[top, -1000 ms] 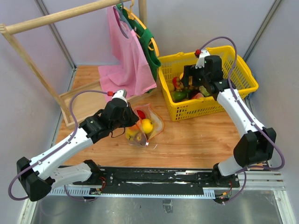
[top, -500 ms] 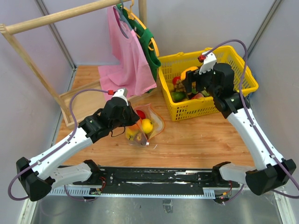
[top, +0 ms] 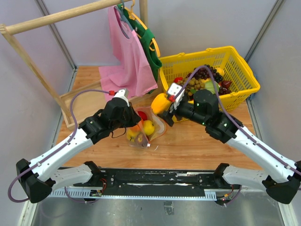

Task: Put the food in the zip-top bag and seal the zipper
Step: Place the fake vegetable in the zipper food storage bag.

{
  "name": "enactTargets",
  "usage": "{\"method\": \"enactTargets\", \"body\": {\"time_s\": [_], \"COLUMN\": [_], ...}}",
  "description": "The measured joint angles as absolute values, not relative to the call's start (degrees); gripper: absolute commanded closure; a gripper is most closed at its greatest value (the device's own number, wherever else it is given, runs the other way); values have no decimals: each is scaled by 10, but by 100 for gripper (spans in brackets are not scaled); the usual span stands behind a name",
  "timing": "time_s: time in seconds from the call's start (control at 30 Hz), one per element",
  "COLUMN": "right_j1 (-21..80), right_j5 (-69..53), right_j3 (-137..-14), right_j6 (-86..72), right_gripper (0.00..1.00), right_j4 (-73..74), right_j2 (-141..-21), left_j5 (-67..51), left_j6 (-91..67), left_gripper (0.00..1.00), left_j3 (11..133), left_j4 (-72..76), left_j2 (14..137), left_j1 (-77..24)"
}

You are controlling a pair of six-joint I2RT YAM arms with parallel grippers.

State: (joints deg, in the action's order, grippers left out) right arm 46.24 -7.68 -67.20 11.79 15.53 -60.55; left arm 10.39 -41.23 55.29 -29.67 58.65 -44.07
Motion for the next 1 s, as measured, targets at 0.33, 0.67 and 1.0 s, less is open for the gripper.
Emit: {"method": "enactTargets", "body": {"time_s": [0.33, 0.67, 1.0], "right_j1": [557, 581, 583], "right_j5": [-91, -127, -120], "right_j3": [-596, -590, -586], "right_j6": [251, 344, 399], "right_gripper": [43, 34, 13], "right_j4": [132, 145, 158], "right_j2": [-628, -657, -693], "left_j5": [93, 88, 80], "left_j6": [-411, -409, -409], "left_gripper": [100, 100, 100], "left_j3": [556, 556, 556], "left_j4": [-298, -298, -299], "left_j2": [587, 586, 583], "left_j1": [-441, -441, -441]}}
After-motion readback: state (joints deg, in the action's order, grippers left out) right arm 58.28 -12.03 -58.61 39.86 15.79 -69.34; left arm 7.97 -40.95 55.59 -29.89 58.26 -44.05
